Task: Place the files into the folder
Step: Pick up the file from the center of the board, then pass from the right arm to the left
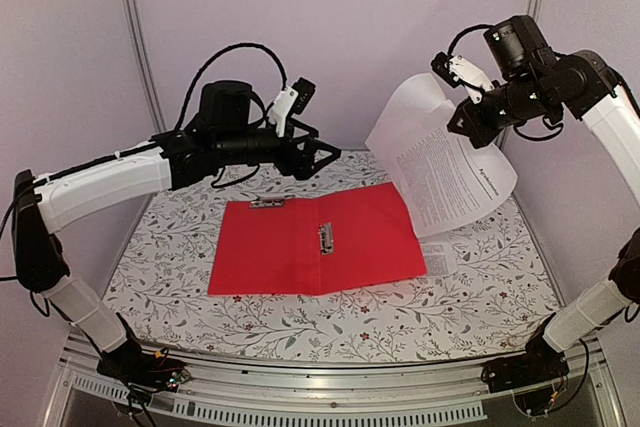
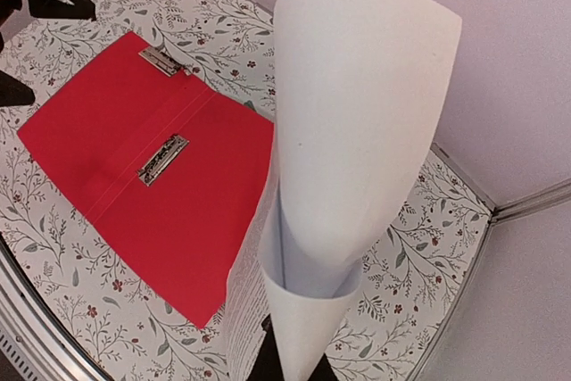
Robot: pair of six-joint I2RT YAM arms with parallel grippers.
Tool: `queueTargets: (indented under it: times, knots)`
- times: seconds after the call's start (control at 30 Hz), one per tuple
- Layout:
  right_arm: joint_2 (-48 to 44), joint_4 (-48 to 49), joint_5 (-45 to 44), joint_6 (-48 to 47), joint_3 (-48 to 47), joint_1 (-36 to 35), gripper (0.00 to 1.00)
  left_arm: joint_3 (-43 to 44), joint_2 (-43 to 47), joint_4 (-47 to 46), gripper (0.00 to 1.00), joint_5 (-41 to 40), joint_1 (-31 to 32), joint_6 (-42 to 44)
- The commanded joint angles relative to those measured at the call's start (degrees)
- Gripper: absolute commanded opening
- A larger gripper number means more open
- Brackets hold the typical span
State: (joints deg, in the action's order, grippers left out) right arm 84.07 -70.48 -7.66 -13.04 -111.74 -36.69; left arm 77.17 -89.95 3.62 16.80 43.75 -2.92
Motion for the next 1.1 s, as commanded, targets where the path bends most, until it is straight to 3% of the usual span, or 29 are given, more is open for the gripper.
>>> queueTargets:
  times: [0.0, 0.27, 0.5, 0.7, 0.87, 1.07]
  knots:
    - [1.48, -5.19, 1.32, -5.79, -2.77, -3.11, 0.00, 3.89, 0.86, 7.81, 0.90, -0.01, -0.77, 11.08]
    - [1.47, -6.40, 13.11, -9.07, -1.80, -7.51, 0.00, 8.55, 0.26, 16.69, 0.96, 2.35, -0.81, 22.72]
    - [1.19, -5.46, 16.90, -9.64, -0.94, -9.10, 0.00, 10.78, -1.31, 23.41, 0.98, 14.25, -0.64, 24.09]
    - [2.89, -4.23, 17.65, -9.81, 1.09, -9.11, 0.00, 14.13, -6.61, 27.25, 0.98, 16.65, 0.56, 24.24]
    - [3.49, -2.16, 18.53, -9.42, 2.67, -9.14, 0.00, 17.09, -11.77, 29.00, 0.91, 18.80, 3.68, 24.99]
    - [4.00, -0.50, 17.05, -9.29, 3.87, -9.15, 0.00, 20.82, -17.33, 30.47, 0.71, 22.58, 5.37, 23.81]
